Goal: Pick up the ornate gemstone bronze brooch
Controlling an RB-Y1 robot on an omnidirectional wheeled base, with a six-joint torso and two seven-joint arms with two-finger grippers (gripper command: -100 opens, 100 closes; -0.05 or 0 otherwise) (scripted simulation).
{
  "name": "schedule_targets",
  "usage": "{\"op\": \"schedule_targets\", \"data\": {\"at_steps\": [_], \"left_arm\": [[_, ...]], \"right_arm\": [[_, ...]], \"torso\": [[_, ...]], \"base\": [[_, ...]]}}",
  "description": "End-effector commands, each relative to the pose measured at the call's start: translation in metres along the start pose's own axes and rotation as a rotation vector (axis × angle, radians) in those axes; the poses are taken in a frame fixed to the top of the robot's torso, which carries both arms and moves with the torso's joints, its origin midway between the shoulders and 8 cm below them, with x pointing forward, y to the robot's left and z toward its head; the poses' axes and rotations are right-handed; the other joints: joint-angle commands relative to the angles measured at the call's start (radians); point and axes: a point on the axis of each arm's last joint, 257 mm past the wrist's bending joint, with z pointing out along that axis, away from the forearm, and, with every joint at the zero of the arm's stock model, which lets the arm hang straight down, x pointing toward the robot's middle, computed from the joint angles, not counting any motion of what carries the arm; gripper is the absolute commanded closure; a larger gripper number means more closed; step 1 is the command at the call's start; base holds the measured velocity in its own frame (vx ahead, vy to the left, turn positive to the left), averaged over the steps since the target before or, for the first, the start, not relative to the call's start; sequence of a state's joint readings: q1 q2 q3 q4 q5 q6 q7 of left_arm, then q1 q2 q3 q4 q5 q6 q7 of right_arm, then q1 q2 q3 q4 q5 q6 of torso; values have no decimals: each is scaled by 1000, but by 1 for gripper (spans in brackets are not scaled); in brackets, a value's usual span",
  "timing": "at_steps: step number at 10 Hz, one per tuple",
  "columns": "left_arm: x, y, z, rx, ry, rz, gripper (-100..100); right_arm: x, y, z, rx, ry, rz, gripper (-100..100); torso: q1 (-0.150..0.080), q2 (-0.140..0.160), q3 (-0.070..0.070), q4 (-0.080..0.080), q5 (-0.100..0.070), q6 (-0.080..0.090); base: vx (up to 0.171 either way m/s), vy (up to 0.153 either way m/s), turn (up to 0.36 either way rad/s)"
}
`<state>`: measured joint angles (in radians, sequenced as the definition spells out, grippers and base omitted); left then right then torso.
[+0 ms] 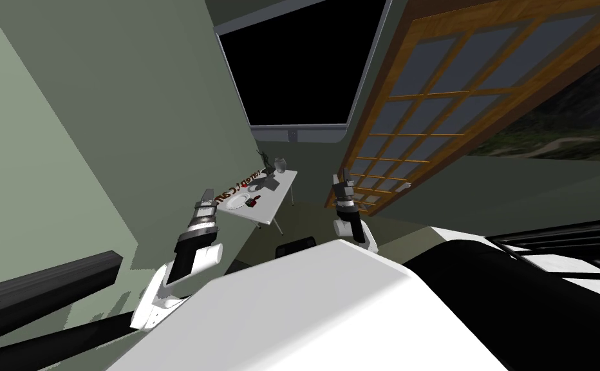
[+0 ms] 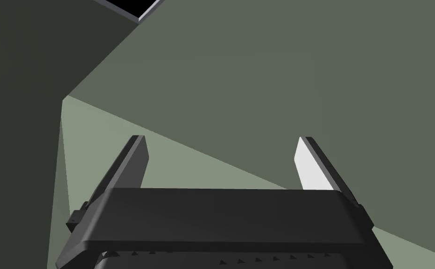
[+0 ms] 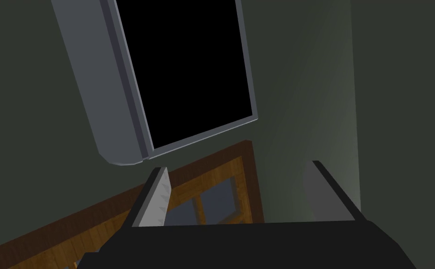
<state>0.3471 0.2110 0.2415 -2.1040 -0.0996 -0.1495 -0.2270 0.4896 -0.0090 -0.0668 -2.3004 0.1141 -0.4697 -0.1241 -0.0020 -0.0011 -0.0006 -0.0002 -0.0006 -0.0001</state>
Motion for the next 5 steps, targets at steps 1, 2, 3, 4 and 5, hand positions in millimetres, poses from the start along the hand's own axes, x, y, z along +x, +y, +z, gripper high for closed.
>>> {"op": "schedule_targets", "data": {"at_steps": [1,2,3,4,5], "left_arm": [[-5,23,7,-56,6,36,-100],[-4,29,7,-78,10,36,-100],[-12,47,14,-115,8,67,-100],[-11,53,13,-139,13,67,-100],[-10,57,12,-152,16,67,-100]], "right_arm": [[0,0,0,0,0,0,0],[0,0,0,0,0,0,0],[0,0,0,0,0,0,0],[0,0,0,0,0,0,0],[0,0,0,0,0,0,0]], "torso": [[0,0,0,0,0,0],[-1,0,0,0,0,0],[-2,0,0,0,0,0],[-2,-1,-1,0,0,0],[-3,-1,-1,0,-1,0]], "base": [[13,-50,11],[14,-60,12],[36,-77,22],[27,-81,15],[7,-43,3]]}}
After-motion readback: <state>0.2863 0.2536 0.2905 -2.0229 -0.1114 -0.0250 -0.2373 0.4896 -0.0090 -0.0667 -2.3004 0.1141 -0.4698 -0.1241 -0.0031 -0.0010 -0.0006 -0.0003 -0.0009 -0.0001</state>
